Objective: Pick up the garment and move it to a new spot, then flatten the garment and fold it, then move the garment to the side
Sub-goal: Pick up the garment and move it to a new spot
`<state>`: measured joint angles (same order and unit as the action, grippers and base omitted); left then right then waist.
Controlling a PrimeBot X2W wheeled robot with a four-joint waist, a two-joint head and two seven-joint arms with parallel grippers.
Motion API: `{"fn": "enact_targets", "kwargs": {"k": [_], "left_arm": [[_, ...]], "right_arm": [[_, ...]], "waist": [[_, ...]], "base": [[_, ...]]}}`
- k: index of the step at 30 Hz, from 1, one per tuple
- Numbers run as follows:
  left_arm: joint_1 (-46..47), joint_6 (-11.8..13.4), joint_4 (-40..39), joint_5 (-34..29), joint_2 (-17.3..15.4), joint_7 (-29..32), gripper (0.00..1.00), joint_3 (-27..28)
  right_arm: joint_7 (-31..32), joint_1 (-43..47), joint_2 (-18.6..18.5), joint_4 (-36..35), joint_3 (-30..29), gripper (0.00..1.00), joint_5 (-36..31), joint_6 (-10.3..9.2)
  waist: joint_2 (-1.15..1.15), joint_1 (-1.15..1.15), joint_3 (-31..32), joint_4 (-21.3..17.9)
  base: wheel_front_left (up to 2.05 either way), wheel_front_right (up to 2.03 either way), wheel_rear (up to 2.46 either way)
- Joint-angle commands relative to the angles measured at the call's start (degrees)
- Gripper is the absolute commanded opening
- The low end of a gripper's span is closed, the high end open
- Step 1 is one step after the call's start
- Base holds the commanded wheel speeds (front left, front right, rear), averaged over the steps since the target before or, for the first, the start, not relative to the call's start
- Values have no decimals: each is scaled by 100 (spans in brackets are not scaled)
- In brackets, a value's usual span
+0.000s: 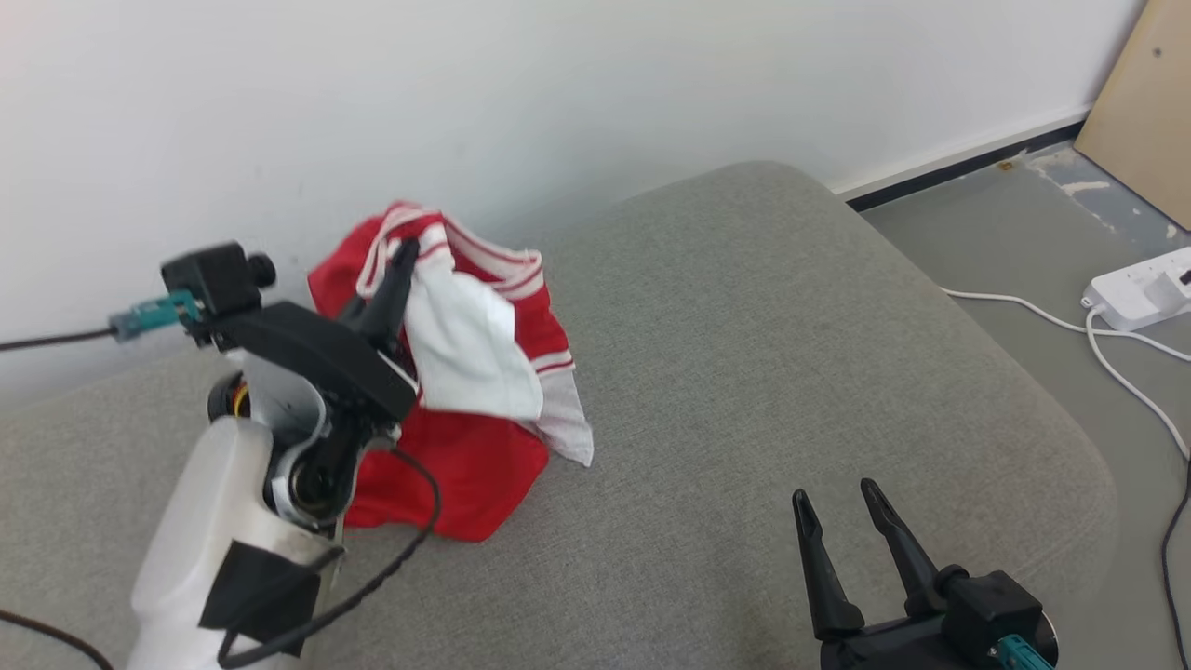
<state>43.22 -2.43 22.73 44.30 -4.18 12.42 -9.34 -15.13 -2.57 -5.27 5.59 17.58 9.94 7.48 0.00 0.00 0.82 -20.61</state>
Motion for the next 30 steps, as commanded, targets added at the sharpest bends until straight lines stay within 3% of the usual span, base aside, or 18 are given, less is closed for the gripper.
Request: {"fn": "enact_targets", "kwargs": {"k": [1, 8, 17, 19, 20, 30], "left_arm": [[-174, -6, 166, -78, -48, -64, 0, -39], [-536, -47, 1148, -601, -256, -531, 0, -355], [-599, -150, 2049, -1209, -252, -1363, 0, -866], [-576, -178, 2172, -1303, -239, -1524, 47, -943], [-565, -187, 2230, -1339, -229, -1603, 100, -971], [-894, -40, 2136, -1503, -184, -2447, 100, -1081]], "right_arm": [[-6, 64, -31, -19, 17, 100, -34, 2], [-6, -17, -22, -3, 104, 100, -64, 2], [-6, -110, -10, 66, 180, 100, -94, 2], [-6, -134, -4, 79, 174, 100, -91, 2], [-6, -139, -5, 90, 183, 100, -87, 2], [-6, -123, 7, 107, 229, 100, -30, 2]], "waist": [[0, 0, -31, -13], [0, 0, -181, -3], [0, 0, -221, 198], [0, 0, -192, 274], [0, 0, -175, 312], [0, 0, 68, 801]], "base": [[0, 0, 0], [0, 0, 0], [0, 0, 0], [0, 0, 0], [0, 0, 0], [0, 0, 0]]}}
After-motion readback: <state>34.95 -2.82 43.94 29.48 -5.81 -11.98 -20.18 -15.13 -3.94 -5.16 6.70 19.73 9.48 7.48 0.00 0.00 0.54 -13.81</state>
